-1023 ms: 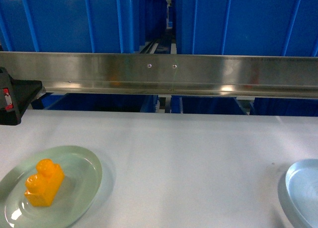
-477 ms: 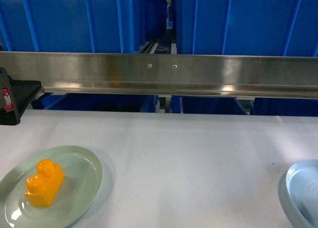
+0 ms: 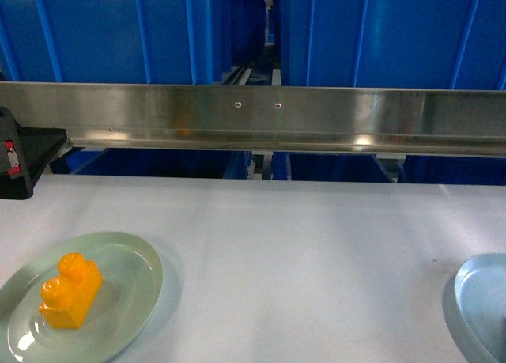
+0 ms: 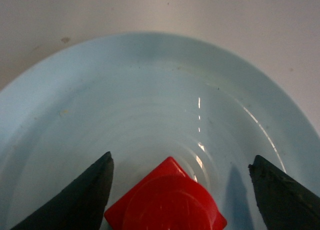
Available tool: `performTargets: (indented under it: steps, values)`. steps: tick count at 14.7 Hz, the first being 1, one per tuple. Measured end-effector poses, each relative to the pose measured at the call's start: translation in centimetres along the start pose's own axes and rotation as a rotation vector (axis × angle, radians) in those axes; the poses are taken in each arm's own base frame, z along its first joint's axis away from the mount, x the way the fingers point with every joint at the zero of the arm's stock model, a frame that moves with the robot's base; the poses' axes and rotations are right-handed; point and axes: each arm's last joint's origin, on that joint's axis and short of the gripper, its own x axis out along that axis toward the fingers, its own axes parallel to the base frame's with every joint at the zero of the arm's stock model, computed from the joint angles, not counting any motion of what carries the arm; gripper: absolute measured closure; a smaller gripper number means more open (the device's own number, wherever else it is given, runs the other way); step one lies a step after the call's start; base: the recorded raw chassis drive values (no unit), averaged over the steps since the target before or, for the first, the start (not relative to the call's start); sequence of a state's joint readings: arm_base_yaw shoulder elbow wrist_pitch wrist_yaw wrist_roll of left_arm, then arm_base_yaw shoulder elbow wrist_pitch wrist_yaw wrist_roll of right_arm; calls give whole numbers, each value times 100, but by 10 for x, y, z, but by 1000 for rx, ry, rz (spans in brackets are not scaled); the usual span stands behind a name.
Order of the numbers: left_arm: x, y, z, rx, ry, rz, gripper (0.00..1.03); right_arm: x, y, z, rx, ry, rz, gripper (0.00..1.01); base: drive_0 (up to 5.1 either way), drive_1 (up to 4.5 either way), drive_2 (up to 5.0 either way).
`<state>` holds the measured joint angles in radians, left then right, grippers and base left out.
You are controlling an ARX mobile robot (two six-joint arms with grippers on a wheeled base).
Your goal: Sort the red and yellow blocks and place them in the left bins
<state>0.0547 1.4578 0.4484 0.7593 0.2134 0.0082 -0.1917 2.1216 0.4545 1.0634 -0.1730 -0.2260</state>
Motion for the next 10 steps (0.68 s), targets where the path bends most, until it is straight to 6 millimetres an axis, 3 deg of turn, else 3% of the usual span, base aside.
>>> performTargets:
  steps: [4, 5, 10]
  values:
    - [0, 0, 0, 0, 0, 0, 5, 2, -1, -6, 12, 9, -3, 56, 0, 0, 0]
    - [0, 0, 0, 0, 0, 1, 5, 1, 0, -6, 10, -1, -4, 62, 0, 0, 0]
    - [0, 0, 0, 0, 0, 0, 5, -10, 2, -8, 28, 0, -7, 63, 0, 0, 0]
